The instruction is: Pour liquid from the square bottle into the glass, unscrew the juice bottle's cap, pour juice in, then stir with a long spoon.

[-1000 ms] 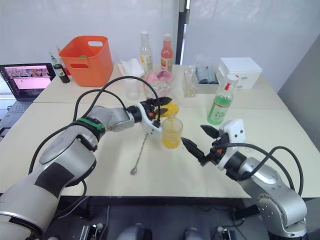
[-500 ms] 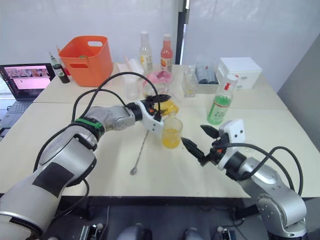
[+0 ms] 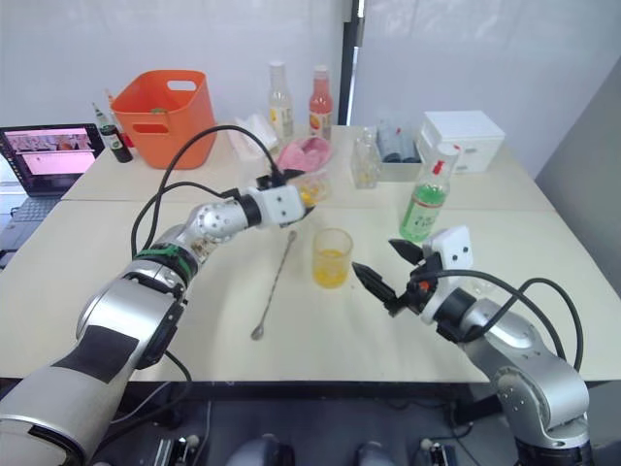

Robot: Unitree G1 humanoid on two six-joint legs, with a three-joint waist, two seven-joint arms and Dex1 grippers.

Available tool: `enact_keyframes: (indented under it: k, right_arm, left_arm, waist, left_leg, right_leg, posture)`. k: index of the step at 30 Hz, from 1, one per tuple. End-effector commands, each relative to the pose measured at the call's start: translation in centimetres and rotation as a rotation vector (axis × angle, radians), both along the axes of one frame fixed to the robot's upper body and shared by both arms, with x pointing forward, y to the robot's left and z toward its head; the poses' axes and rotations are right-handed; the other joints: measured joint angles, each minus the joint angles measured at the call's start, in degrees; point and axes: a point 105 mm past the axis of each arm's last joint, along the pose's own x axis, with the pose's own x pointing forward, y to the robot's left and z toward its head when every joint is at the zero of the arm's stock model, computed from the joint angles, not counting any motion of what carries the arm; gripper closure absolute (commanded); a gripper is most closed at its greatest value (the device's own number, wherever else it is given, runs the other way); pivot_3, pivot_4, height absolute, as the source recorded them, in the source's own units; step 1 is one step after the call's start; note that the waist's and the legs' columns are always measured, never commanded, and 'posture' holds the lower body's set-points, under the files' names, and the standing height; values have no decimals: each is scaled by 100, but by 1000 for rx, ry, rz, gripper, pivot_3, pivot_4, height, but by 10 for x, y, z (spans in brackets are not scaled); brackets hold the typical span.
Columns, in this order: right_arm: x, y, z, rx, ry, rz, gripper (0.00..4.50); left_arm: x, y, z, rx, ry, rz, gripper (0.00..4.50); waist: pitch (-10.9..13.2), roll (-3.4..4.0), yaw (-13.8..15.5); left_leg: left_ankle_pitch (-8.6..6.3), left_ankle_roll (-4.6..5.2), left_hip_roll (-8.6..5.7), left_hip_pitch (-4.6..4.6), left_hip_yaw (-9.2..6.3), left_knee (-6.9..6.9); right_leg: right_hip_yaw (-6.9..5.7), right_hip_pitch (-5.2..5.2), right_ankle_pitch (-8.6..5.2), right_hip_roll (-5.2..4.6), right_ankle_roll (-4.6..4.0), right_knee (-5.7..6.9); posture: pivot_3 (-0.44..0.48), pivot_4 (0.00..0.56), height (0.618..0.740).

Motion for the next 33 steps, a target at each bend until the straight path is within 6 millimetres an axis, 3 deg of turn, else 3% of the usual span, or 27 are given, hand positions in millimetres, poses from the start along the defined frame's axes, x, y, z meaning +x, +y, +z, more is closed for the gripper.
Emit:
enact_keyframes:
  k: [1, 8, 16, 22, 33]
  right_arm:
    - [0, 0, 9, -18, -42, 13, 0]
    - [2, 3, 8, -35, -32, 45, 0]
    - [1, 1, 8, -56, -22, 64, 0]
    - [1, 2, 8, -61, -17, 76, 0]
    - [-1, 2, 9, -70, -6, 83, 0]
  left_arm:
    - [-1, 16, 55, -255, -46, 0, 1660]
    - [3, 64, 56, -547, 116, 135, 1660]
    - [-23, 103, 44, -793, 213, 292, 1660]
    - [-35, 120, 17, -875, 266, 384, 1660]
    - [-34, 140, -33, -872, 367, 561, 1660]
  waist:
    - [0, 0, -28]
    - [0, 0, -111]
    - [0, 0, -79]
    - [-1, 0, -45]
    - [-2, -2, -49]
  left_leg:
    - [0, 0, 0, 0, -1, 0]
    - [1, -2, 4, 4, -4, -2]
    - [3, -5, 9, 5, -13, 1]
    - [4, -7, 8, 5, -16, 9]
    - [7, -13, 7, 10, -16, 10]
  right_leg:
    - [0, 0, 0, 0, 0, 0]
    - [2, 0, 0, 0, 0, 4]
    - [10, 2, 0, 0, 0, 4]
    - [11, 7, 1, 0, -1, 7]
    - [11, 9, 4, 1, -6, 10]
  posture:
    - [0, 150, 740]
    - [0, 150, 740]
    - [0, 150, 740]
    - [0, 150, 740]
    - [0, 150, 740]
